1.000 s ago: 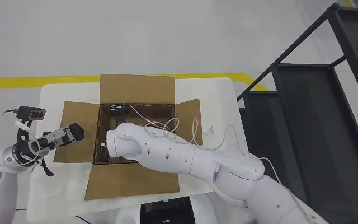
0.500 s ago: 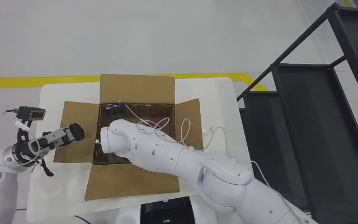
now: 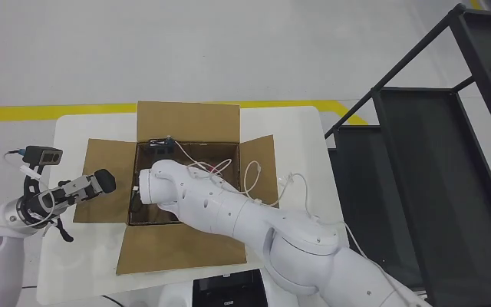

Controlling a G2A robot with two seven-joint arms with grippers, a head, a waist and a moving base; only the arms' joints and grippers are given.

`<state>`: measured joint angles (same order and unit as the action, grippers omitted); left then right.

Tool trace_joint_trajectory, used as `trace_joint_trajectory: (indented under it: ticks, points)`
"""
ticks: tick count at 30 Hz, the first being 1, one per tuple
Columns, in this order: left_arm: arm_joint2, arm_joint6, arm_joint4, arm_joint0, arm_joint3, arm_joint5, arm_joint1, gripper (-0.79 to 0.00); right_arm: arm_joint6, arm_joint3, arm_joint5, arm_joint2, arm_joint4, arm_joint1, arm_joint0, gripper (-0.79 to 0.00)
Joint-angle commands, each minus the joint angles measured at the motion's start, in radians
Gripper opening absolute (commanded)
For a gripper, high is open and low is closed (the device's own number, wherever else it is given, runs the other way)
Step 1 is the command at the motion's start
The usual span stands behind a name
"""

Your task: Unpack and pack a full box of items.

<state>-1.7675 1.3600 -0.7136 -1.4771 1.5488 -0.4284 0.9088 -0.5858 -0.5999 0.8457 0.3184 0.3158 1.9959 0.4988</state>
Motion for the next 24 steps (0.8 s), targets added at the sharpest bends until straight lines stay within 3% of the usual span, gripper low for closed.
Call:
trace_joint_trajectory:
  ticks: [1,8,9,11,19,22,23,24]
  points:
    - [0.0,0.0,0.0,0.0,0.0,0.0,0.0,0.0,0.002,0.002,-0.002,-0.004,-0.005,0.001,-0.001,-0.052]
    - [0.0,0.0,0.0,0.0,0.0,0.0,0.0,0.0,0.02,0.015,-0.006,-0.015,-0.025,0.003,-0.007,-0.055]
    - [0.0,0.0,0.0,0.0,0.0,0.0,0.0,0.0,0.022,0.015,-0.007,-0.017,-0.029,0.003,-0.007,-0.074]
    - [0.0,0.0,0.0,0.0,0.0,0.0,0.0,0.0,0.027,0.016,-0.009,-0.02,-0.037,0.004,-0.008,-0.194]
    - [0.0,0.0,0.0,0.0,0.0,0.0,0.0,0.0,0.039,0.026,-0.008,-0.041,-0.063,0.006,-0.012,-0.191]
    - [0.0,0.0,0.0,0.0,0.0,0.0,0.0,0.0,0.044,0.027,-0.008,-0.05,-0.073,0.007,-0.013,-0.274]
    - [0.0,0.0,0.0,0.0,0.0,0.0,0.0,0.0,0.045,0.027,-0.008,-0.053,-0.076,0.007,-0.014,-0.376]
    - [0.0,0.0,0.0,0.0,0.0,0.0,0.0,0.0,0.046,0.027,-0.008,-0.056,-0.079,0.007,-0.015,-0.428]
